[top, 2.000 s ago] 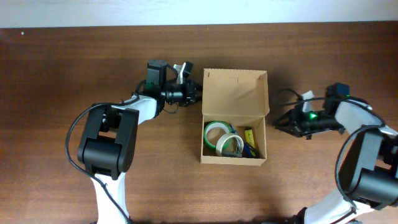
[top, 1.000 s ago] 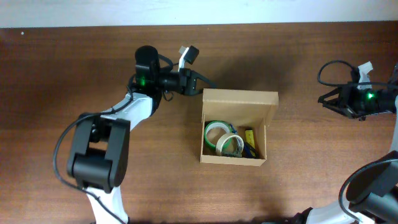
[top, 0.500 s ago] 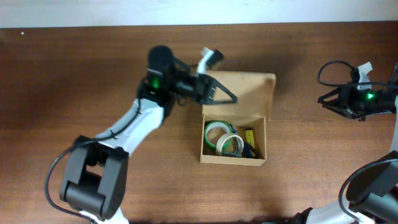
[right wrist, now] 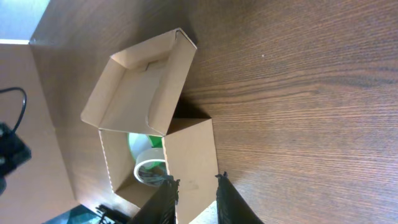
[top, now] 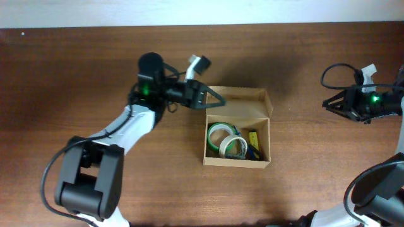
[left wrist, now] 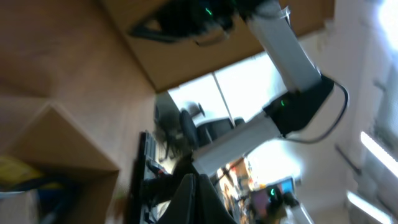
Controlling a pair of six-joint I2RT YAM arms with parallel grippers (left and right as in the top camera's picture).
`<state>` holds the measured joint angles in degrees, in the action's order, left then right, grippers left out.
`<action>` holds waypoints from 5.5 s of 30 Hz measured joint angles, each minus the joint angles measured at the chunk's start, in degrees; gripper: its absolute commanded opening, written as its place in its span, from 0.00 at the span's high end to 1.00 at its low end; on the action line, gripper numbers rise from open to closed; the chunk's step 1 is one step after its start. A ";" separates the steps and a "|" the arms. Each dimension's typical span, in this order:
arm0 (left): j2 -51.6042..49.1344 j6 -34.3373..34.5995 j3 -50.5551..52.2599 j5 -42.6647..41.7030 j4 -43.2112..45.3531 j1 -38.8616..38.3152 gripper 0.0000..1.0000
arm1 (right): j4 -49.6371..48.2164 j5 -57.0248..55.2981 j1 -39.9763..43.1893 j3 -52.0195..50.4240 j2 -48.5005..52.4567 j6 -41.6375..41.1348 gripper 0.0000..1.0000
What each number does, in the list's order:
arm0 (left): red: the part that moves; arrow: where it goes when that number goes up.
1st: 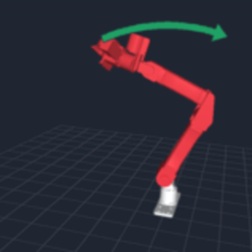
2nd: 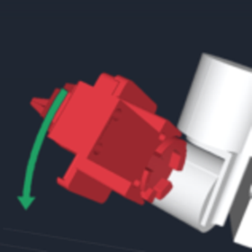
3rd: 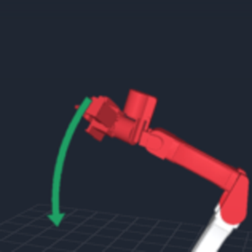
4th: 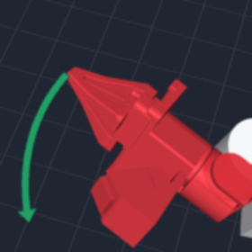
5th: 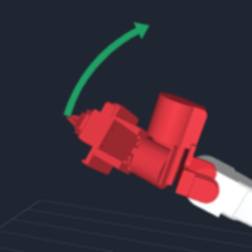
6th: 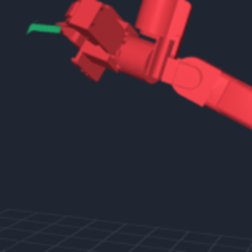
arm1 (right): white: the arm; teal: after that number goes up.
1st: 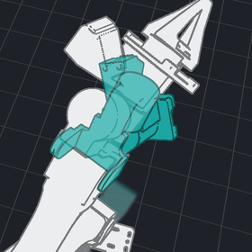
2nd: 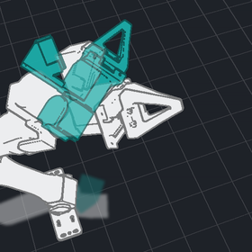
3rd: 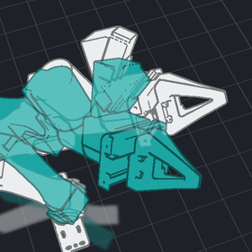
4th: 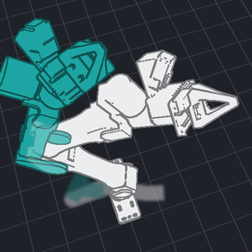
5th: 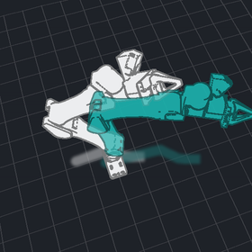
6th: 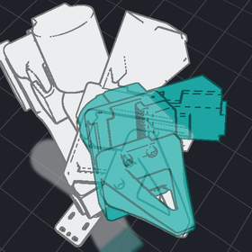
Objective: Pack container
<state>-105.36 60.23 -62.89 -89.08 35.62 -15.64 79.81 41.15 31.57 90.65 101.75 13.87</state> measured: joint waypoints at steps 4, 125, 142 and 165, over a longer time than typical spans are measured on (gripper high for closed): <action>0.04 -10.69 0.92 3.67 -19.58 4.26 0.98 | -0.11 -0.17 0.00 0.00 0.00 0.02 0.93; 4.02 -54.34 -30.34 25.44 -99.78 -5.90 0.98 | 15.85 -13.97 -35.04 0.22 -2.97 -2.78 0.95; 14.82 -60.24 -30.42 91.78 -113.77 -9.07 0.98 | 3.72 -34.93 -60.74 -6.91 -7.74 -15.91 0.95; 46.34 -59.84 -30.34 100.21 -112.83 -17.64 0.98 | -6.40 -34.71 -59.67 -22.49 -10.60 -16.85 0.96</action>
<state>-59.02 0.38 -93.23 11.14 -77.21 -33.28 73.41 6.44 -28.10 68.16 91.15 -2.98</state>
